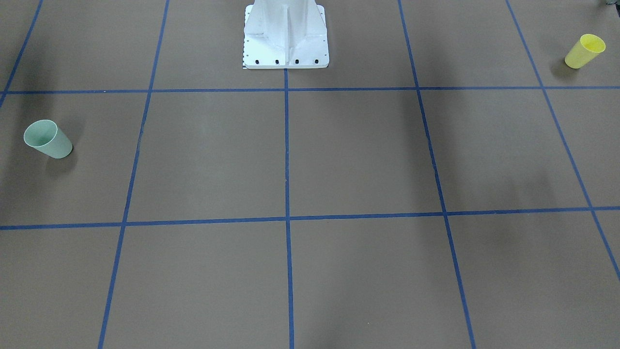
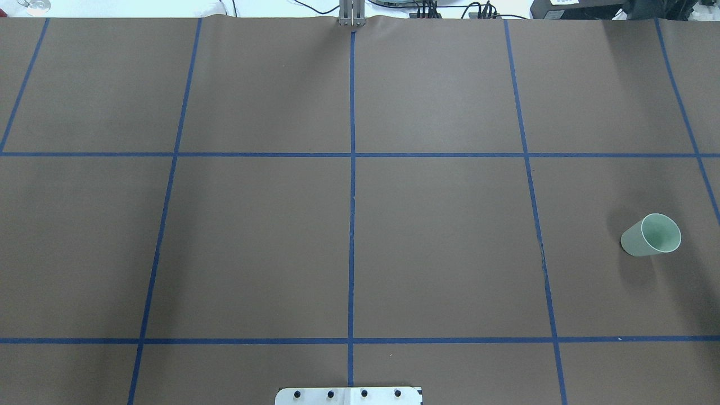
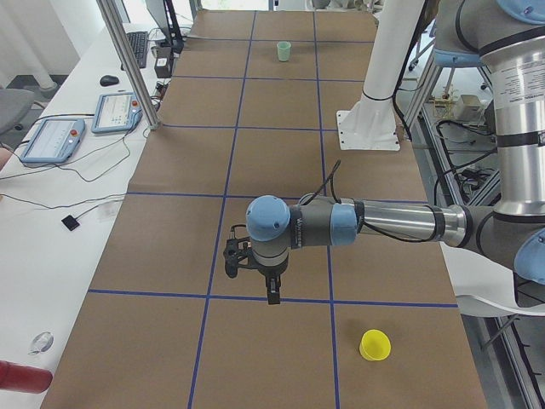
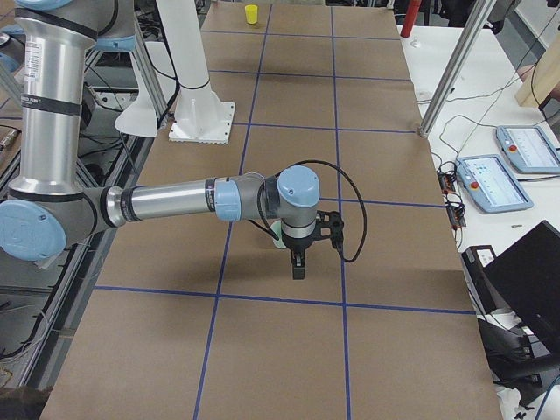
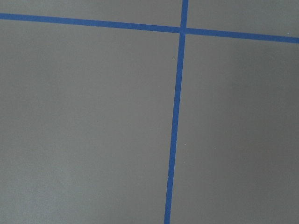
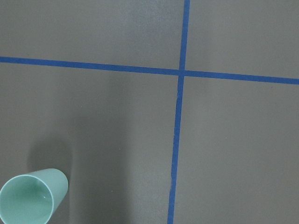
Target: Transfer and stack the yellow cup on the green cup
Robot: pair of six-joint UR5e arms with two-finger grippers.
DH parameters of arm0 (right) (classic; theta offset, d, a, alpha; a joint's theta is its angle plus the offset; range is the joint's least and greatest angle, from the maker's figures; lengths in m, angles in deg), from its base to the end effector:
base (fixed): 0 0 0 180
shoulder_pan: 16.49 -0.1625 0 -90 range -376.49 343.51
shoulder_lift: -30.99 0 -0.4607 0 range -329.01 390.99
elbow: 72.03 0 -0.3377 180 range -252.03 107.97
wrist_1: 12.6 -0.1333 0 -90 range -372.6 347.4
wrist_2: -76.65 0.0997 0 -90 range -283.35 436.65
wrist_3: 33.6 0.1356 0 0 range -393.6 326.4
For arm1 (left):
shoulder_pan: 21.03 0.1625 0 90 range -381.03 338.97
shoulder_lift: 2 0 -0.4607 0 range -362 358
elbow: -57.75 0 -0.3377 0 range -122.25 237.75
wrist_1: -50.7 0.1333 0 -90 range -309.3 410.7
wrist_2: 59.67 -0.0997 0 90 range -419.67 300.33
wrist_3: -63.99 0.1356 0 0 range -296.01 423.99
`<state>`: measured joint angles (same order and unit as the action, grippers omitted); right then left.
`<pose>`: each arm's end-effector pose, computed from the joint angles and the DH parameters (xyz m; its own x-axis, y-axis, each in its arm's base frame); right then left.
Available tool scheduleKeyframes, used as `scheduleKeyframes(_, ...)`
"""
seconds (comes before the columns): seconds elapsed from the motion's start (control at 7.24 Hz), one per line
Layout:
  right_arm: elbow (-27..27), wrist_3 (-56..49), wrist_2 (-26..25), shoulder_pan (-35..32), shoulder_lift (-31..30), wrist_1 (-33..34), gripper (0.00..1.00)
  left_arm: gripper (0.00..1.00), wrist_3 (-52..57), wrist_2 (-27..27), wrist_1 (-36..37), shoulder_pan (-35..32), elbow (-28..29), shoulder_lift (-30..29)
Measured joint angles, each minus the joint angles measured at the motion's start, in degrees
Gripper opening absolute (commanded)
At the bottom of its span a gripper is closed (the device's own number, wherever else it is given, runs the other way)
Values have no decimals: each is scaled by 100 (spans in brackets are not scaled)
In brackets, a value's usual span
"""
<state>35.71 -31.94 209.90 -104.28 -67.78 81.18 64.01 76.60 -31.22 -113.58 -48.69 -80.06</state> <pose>0.0260 -0.3728 0.6545 0.7262 -0.0612 0.6847 0.0174 0.9973 0.0707 -0.0502 -0.3331 0.6865 0.6886 -0.0755 -0.7212 0.0442 0.9971 -0.0622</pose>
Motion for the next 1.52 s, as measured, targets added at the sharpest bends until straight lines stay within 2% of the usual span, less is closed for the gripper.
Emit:
scheduleKeyframes(1.24, -45, -16, 50, 29, 7, -12, 100, 100, 31, 68, -294, 16, -707, 710)
scheduleKeyframes(1.52, -133, -60, 55, 74, 40, -61, 100, 100, -146, 417, -449, 40, -723, 716)
